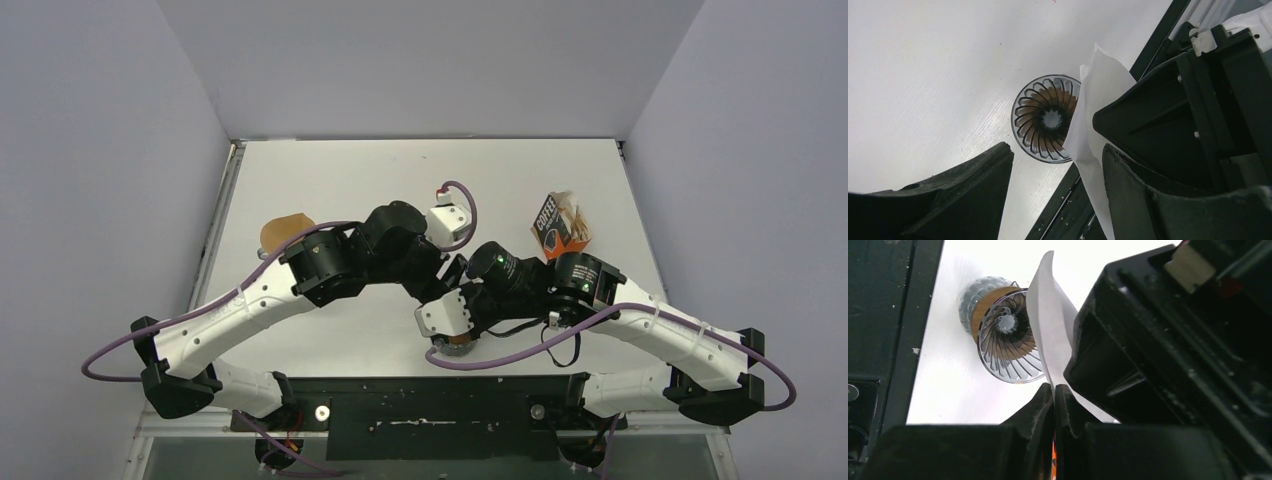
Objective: Place the coffee filter in the dripper
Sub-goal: Place the coffee filter in the coffee dripper.
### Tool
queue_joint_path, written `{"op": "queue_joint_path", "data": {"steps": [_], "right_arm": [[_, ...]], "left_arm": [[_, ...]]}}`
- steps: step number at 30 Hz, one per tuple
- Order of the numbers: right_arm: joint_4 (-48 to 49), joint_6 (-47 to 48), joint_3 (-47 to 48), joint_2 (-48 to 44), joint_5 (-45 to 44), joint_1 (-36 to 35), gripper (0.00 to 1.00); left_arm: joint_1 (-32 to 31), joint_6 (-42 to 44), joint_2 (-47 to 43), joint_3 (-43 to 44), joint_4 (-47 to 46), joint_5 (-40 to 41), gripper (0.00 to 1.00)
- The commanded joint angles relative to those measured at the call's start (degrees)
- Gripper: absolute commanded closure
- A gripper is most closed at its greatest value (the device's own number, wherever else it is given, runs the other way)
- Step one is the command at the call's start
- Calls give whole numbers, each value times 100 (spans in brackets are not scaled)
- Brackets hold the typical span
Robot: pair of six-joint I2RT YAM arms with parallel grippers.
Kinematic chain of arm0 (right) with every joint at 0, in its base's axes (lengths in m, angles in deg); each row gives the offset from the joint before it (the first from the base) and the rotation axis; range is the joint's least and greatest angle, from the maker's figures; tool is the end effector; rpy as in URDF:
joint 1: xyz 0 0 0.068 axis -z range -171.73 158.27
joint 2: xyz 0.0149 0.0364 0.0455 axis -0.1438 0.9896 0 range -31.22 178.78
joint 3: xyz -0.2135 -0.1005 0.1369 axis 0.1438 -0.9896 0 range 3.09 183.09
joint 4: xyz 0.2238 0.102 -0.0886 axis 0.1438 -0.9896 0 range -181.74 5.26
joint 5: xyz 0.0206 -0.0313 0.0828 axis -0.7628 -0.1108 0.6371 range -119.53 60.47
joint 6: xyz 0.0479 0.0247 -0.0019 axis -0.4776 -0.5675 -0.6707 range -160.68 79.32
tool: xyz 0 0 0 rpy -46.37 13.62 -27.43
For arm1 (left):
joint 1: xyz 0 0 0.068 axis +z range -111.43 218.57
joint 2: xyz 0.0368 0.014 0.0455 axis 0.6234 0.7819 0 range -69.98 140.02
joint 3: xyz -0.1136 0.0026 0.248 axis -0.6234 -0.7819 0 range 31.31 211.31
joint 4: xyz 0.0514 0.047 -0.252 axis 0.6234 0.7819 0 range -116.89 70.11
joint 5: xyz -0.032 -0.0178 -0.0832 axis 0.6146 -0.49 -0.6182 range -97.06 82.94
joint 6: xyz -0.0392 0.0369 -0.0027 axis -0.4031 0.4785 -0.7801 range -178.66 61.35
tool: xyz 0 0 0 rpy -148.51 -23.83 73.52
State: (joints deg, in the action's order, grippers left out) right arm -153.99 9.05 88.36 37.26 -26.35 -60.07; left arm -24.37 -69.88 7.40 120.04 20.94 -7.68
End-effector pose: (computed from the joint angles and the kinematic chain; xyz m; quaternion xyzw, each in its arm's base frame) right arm 0.0747 0.1933 0.4004 -0.8162 0.4793 0.0780 0.3131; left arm 0.1266 -0.2484 0.4130 0.3917 0.8024 -0.2753 0.3562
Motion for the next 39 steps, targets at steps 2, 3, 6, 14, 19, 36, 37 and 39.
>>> {"op": "queue_joint_path", "data": {"steps": [2,3,6,14,19,36,37,39], "right_arm": [[228,-25,18,-135,-186,-51,100],[228,-25,16,-141,-186,-52,100],[234,-25,-8,-149,-201,-51,100],[309,43,-125,-178,-248,-53,100],[342,62,-116,-169,-256,-51,100],[381,0,-89,-143,-264,-92,100],[388,1,-84,-138,-273,-99,100],[395,1,-81,-128,-274,-105,100]], "left_arm": [[-15,-5,42,42,1,200,37],[-17,4,36,52,8,232,37],[-17,15,3,101,32,271,37],[-17,24,-238,224,125,271,37],[-17,17,-341,185,101,64,35],[-17,1,-362,31,-101,-58,34],[-17,18,-323,38,-93,-48,34],[-17,59,-239,61,-82,-24,34]]}}
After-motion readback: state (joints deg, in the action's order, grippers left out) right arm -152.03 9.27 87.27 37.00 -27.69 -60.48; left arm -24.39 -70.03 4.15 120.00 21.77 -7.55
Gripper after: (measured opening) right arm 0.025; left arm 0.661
